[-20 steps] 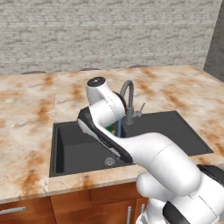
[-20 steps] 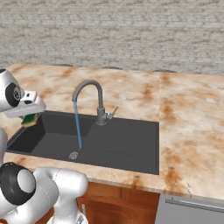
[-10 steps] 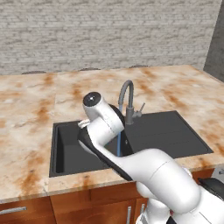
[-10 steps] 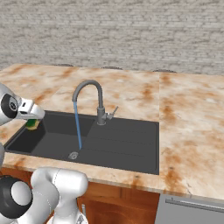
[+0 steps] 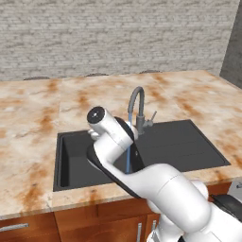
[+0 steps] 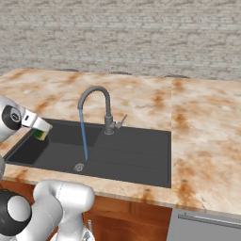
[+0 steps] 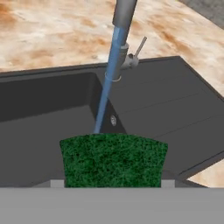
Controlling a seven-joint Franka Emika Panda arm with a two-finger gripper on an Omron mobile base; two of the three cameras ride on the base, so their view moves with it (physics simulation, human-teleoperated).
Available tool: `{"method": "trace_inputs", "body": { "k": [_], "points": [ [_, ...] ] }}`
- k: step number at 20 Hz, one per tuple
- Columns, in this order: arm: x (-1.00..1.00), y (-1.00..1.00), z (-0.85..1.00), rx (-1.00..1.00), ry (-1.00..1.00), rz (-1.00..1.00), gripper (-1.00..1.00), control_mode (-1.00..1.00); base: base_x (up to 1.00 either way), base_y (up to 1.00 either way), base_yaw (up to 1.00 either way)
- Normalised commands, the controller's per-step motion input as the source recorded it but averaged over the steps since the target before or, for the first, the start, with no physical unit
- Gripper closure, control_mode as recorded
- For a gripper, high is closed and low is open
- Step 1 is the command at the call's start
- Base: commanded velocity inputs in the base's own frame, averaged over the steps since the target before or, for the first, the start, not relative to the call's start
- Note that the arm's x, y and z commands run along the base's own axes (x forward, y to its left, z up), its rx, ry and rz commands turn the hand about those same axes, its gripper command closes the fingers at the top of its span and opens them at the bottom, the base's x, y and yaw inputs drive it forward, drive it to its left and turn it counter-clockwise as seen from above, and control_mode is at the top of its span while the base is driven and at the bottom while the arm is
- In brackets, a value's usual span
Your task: Soak the sponge with water for a few seconds and then drop it inside the sink.
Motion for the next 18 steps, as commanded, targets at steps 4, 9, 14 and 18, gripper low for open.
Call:
{"method": "trace_inputs", "body": {
  "k": [4, 9, 14, 18],
  "points": [
    [0.06, -0.22, -0.13, 0.00, -0.10, -0.17, 1.00, -1.00, 0.00, 0.00, 0.00],
    [0.02, -0.22, -0.14, 0.00, -0.15, -0.14, 1.00, -1.00, 0.00, 0.00, 0.00],
    [-0.01, -0.30, -0.02, 0.00, -0.12, -0.10, 1.00, -1.00, 0.00, 0.00, 0.00],
    [-0.02, -0.43, 0.01, 0.03, -0.08, -0.04, 1.00, -1.00, 0.00, 0.00, 0.00]
  ]
}}
